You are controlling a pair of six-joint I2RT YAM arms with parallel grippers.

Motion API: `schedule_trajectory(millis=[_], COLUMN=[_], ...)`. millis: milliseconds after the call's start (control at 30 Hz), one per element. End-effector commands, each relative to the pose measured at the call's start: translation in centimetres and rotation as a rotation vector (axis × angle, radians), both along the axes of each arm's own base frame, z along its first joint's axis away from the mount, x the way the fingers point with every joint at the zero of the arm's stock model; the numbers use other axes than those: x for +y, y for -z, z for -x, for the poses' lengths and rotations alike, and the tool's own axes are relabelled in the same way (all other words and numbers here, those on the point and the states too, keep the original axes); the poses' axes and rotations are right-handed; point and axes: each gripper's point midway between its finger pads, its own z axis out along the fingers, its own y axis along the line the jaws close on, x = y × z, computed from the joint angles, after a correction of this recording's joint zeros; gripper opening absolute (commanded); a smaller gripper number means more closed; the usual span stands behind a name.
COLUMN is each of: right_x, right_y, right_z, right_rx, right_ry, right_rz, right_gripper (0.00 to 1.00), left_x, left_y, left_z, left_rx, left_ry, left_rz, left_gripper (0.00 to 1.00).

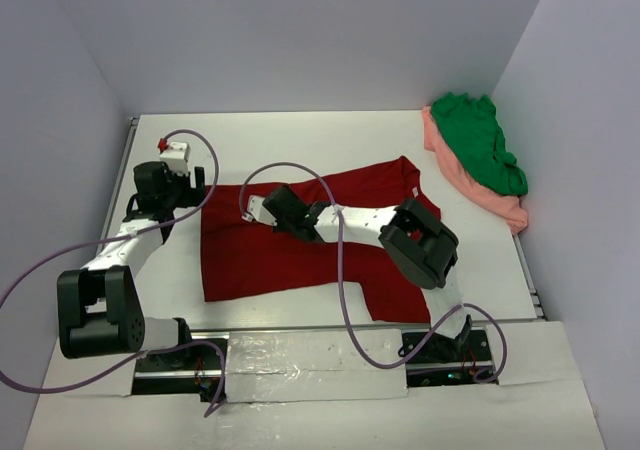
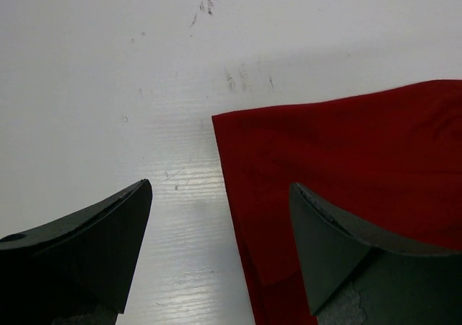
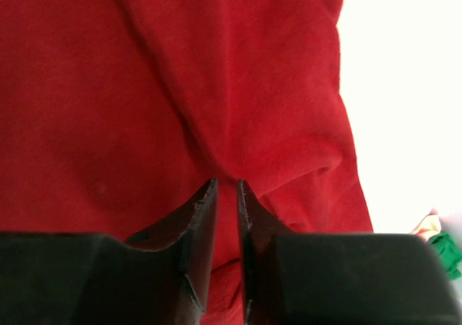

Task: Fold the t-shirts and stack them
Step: Fold the flattened tshirt in 1/3 of the way

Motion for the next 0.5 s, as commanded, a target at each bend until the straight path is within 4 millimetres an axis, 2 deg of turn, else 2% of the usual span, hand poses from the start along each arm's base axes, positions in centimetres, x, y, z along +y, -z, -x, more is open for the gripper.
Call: schedule_trajectory(millis=[0, 67, 167, 233, 267, 300, 367, 400, 433, 467], right_x=[1.1, 1.8, 3.2, 3.7, 4.2, 4.0, 3.7, 3.3, 1.7, 0.6], right_y=[-0.5, -0.5, -2.4, -5.2, -6.3, -7.6, -12.3, -13.8, -15.5, -15.7], right_z=[0.9, 1.7, 2.9, 3.4, 3.5, 3.0, 2.1, 1.5, -0.2, -0.4], right_rx=[0.053, 0.104, 0.154, 0.143, 0.143, 0.135, 0.112, 0.108, 0.102, 0.139], right_ry=[-0.009, -0.024, -0.063, -0.077, -0.092, -0.080, -0.038, -0.015, 0.064, 0.102], right_rz=[-0.029, -0.075, -0.194, -0.289, -0.343, -0.388, -0.522, -0.568, -0.630, -0.628], right_gripper=[0.29, 0.34, 0.35, 0.36, 0.36, 0.35, 0.36, 0.36, 0.36, 0.36], left_x=[-0.5, -0.9, -2.1, -2.6, -3.7, -4.2, -5.2, -5.6, -5.8, -6.1], left_y=[-1.9, -1.9, -1.6, -1.2, -1.3, -0.9, -0.7, -0.5, -0.3, 0.2], left_z=[-0.5, -0.3, 0.4, 1.2, 1.6, 2.2, 3.4, 3.8, 4.3, 4.6], left_rx=[-0.054, -0.045, -0.019, 0.006, 0.015, 0.043, 0.080, 0.091, 0.122, 0.148], left_ry=[0.038, 0.064, 0.143, 0.182, 0.250, 0.285, 0.353, 0.391, 0.408, 0.426], left_rz=[0.010, 0.013, 0.024, 0.027, 0.043, 0.048, 0.074, 0.066, 0.076, 0.085], left_gripper=[0.86, 0.86, 0.85, 0.85, 0.85, 0.84, 0.83, 0.83, 0.82, 0.82])
